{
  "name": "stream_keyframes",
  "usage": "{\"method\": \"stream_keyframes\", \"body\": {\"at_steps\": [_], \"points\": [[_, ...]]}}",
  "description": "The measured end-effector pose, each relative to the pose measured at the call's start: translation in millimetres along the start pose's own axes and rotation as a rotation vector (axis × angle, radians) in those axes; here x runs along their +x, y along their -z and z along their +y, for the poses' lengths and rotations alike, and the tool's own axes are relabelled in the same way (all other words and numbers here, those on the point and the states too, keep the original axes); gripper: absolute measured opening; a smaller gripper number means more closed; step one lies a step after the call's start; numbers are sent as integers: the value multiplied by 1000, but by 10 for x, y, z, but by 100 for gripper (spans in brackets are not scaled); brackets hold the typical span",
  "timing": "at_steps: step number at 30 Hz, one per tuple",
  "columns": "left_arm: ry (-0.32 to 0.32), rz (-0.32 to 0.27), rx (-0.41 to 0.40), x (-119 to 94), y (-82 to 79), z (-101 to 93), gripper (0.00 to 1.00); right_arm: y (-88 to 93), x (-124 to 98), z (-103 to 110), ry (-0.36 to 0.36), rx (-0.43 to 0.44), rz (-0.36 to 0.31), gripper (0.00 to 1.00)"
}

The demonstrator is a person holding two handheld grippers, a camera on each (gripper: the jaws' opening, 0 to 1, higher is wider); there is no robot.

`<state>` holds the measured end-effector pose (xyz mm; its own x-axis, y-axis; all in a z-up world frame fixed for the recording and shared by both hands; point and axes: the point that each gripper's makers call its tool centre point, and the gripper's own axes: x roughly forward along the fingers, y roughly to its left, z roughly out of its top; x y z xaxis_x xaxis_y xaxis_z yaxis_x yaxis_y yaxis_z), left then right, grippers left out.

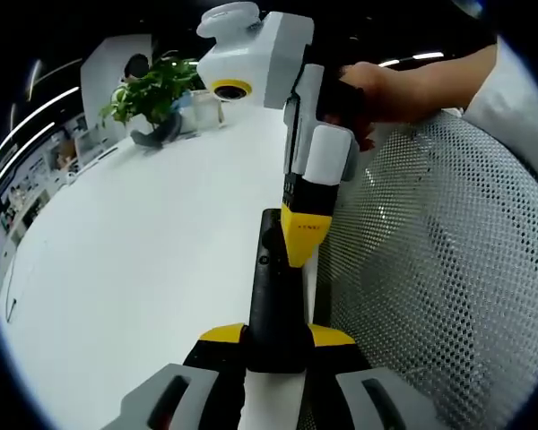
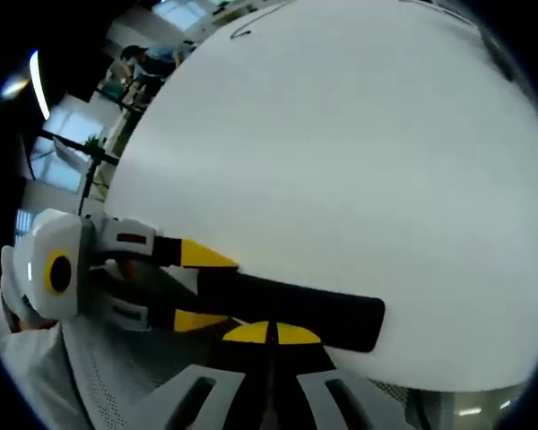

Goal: Press the specified remote control buttons in sequence, fully releasing each button before pressing the next.

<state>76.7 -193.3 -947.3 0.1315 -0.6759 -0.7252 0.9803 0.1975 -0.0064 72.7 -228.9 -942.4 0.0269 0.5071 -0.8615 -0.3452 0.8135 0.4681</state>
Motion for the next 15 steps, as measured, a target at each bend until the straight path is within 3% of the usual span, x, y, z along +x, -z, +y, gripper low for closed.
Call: {"method": "stream_keyframes", "body": {"at_steps": [15], "points": [[-14,36,-12,-42,54,10,25,-15,-3,12,-28,43,-2,0]]}}
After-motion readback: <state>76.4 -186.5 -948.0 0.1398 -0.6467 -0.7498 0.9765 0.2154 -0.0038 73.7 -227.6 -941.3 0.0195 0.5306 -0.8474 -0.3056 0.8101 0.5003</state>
